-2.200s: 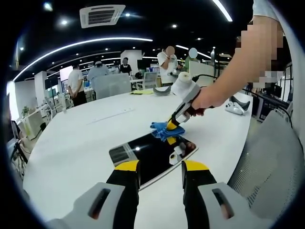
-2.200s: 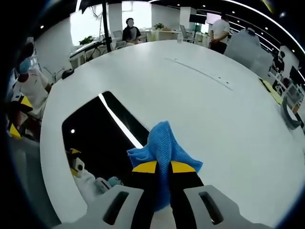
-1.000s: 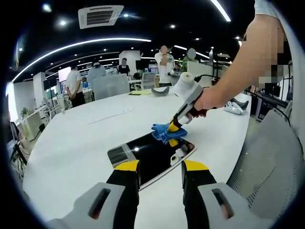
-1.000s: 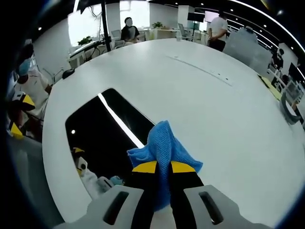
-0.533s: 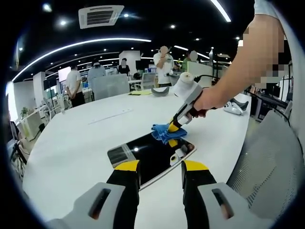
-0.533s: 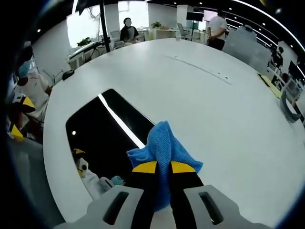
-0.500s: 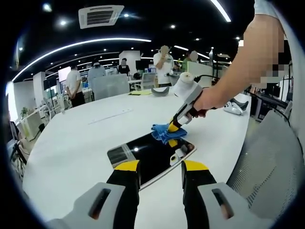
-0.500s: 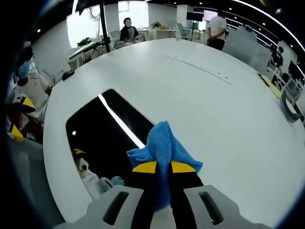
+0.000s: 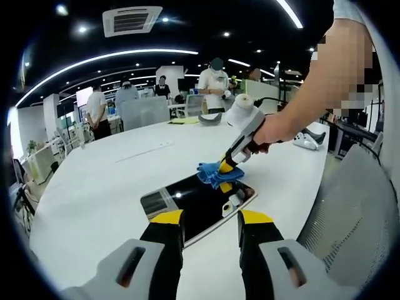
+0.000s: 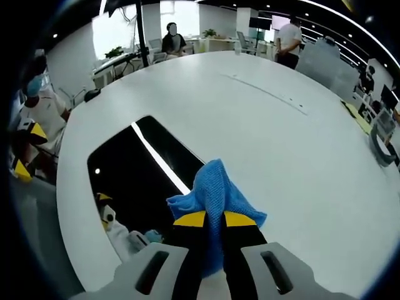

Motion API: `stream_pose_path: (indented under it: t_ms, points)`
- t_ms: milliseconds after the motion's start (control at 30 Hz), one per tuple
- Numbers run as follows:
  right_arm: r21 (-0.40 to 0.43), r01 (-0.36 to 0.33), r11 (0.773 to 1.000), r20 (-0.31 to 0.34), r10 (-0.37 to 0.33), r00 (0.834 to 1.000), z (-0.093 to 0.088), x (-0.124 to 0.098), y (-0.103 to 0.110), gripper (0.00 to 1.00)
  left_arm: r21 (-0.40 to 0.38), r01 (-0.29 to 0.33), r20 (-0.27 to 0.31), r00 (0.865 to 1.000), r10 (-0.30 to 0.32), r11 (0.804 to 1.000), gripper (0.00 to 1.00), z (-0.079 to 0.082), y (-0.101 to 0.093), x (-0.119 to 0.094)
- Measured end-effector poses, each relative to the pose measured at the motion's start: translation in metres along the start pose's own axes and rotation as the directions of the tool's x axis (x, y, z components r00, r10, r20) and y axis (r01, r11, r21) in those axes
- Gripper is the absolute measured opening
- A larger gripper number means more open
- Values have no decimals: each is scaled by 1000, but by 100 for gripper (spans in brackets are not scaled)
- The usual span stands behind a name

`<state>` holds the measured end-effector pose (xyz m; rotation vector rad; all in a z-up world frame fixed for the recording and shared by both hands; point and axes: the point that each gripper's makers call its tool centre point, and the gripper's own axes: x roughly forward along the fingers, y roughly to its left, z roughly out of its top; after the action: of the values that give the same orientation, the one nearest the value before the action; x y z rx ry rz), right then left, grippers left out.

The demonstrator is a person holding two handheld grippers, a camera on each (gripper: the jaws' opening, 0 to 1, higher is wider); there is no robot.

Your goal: Wipe the mirror surface with the cleaning cloth until all visible marks leave the cleaned area.

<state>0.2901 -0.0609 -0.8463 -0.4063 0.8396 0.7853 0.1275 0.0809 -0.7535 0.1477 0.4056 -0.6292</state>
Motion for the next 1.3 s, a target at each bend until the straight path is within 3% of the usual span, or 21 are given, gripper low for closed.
stream_pose_path:
  t_ms: [267, 1300]
  points:
    - [-25, -30, 999, 9, 30, 1000, 11, 8, 15, 4, 0, 1, -2, 1000, -1, 1000, 32, -1, 0, 0]
    - [-28, -46, 999, 8, 46, 999, 16, 12, 18, 4, 0, 4, -1, 1000, -4, 1000, 32, 0, -1, 0]
